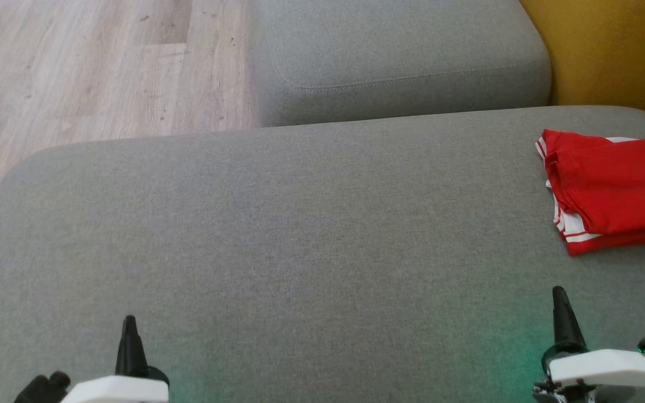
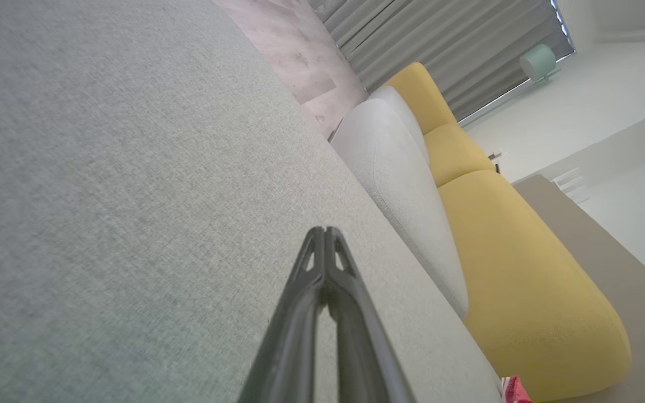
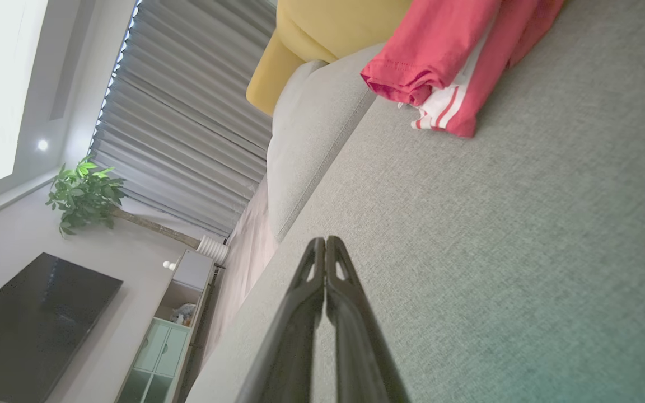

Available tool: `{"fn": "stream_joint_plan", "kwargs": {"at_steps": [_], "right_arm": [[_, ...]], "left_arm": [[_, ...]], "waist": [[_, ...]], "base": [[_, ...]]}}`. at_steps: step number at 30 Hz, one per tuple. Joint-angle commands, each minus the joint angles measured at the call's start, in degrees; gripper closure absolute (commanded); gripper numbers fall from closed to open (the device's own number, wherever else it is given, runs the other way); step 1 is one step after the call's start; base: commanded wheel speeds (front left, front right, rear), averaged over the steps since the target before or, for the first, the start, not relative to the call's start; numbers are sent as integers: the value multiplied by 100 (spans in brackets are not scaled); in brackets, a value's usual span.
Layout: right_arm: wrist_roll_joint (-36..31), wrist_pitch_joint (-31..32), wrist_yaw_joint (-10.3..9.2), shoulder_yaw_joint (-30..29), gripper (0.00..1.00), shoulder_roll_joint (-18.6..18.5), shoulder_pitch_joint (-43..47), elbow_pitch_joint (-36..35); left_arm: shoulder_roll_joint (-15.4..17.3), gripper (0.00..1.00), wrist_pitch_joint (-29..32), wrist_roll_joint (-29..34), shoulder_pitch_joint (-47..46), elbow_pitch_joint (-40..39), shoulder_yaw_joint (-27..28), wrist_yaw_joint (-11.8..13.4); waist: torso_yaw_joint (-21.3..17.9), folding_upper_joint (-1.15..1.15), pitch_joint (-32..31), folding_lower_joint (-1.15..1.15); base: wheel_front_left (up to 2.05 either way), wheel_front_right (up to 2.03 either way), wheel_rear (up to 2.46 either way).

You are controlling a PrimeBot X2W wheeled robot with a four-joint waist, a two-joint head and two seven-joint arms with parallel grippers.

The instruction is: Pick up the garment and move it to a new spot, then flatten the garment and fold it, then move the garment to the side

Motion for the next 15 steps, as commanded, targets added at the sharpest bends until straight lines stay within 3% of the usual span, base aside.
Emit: {"fn": "stream_joint_plan", "kwargs": {"at_steps": [1, 15], "right_arm": [[203, 47, -2, 7, 100, -95, -400, -208], [1036, 262, -3, -138, 100, -95, -580, -220]], "left_arm": [[59, 100, 38, -185, -360, -160, 174, -56], [59, 100, 257, -1007, -547, -134, 355, -171]], "waist": [[-3, 0, 11, 0], [-26, 0, 85, 0]], "base": [[0, 0, 0], [0, 0, 0]]}}
